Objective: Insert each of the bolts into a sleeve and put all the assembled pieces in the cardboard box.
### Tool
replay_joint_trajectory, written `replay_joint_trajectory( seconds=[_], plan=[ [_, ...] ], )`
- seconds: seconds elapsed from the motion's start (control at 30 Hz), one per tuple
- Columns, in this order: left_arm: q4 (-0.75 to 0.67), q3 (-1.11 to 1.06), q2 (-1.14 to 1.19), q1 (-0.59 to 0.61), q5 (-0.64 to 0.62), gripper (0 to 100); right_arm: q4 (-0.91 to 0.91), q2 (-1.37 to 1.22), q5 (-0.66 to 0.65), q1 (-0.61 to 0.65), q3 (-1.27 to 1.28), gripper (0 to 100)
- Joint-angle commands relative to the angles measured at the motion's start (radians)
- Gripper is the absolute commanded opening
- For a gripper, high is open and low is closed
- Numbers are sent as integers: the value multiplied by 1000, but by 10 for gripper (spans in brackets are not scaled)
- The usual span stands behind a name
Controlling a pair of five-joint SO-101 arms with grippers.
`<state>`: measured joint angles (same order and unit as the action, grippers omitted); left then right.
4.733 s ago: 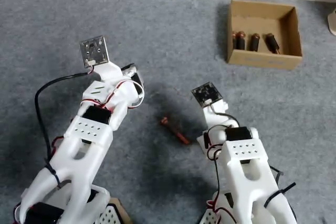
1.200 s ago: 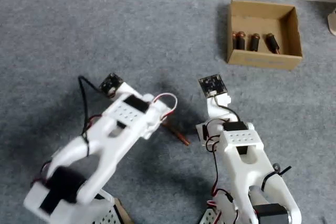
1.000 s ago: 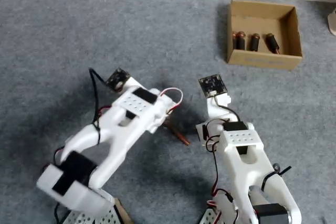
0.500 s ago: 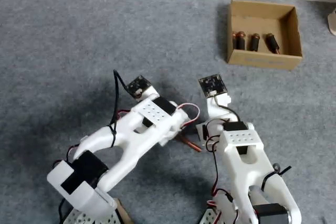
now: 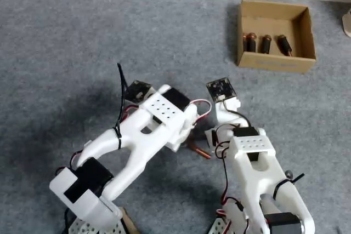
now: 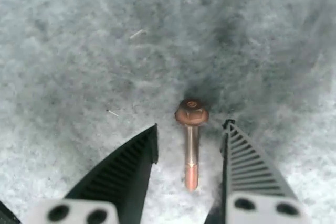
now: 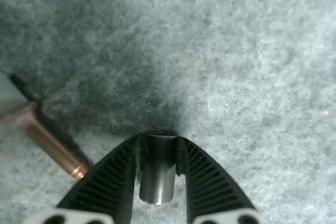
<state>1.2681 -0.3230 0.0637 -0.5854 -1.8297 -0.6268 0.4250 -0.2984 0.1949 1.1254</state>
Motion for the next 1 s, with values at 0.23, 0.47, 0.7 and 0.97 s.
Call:
replay_joint_trajectory(
  seconds=[0.23, 0.47, 0.7, 0.97],
  plan=[
    [-132, -62, -4, -48, -23, 200, 16, -12, -14, -91, 1, 5],
    [-167, -76, -4, -99, -25, 200, 16, -1, 71, -179, -7, 5],
    [-193, -117, -1, -76, -95, 199, 50, -1, 123, -237, -7, 5],
    [-273, -203, -1, -64, -95, 196, 50, -1, 121, -236, -7, 5]
  ],
)
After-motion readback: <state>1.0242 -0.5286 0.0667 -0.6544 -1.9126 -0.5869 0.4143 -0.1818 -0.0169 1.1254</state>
